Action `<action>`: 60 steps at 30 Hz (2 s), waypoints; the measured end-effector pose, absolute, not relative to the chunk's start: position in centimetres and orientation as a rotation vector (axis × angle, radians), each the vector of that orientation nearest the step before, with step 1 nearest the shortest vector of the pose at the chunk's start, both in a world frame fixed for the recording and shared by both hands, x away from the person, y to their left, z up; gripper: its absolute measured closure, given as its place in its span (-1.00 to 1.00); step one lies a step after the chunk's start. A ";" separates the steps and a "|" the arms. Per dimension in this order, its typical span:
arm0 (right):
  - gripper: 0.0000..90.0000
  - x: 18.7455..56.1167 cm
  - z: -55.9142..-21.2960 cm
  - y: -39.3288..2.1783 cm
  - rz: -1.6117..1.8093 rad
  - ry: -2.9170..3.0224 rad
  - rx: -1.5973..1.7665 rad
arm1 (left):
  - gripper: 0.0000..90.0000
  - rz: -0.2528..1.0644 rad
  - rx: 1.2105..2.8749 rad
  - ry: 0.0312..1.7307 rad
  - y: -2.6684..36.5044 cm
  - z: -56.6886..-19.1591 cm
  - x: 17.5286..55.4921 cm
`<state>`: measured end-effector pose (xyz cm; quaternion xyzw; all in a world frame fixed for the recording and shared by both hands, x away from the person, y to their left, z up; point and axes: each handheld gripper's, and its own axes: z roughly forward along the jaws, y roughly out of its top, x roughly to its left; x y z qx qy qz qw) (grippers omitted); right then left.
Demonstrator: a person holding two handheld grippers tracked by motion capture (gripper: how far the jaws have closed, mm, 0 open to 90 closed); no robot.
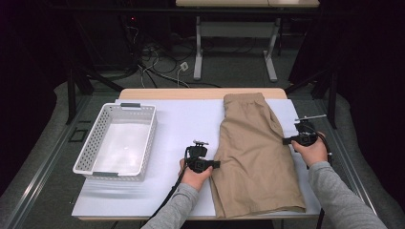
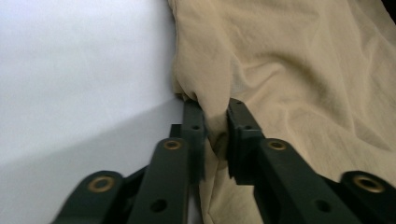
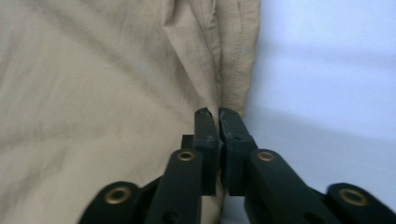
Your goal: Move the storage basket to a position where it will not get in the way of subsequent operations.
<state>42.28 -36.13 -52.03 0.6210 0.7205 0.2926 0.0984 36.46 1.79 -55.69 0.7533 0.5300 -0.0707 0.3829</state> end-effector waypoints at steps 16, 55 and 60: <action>0.20 42.6 -47.4 -31.5 0.932 2.176 1.661 | 0.91 -0.205 1.882 1.320 3.4 -54.8 35.4; -0.26 48.1 -45.7 -18.5 0.806 2.257 1.471 | 0.92 -0.171 1.869 1.269 4.1 -54.5 34.5; -0.38 48.4 -46.2 -17.6 0.818 2.264 1.466 | 0.92 -0.172 1.868 1.270 4.1 -54.5 34.5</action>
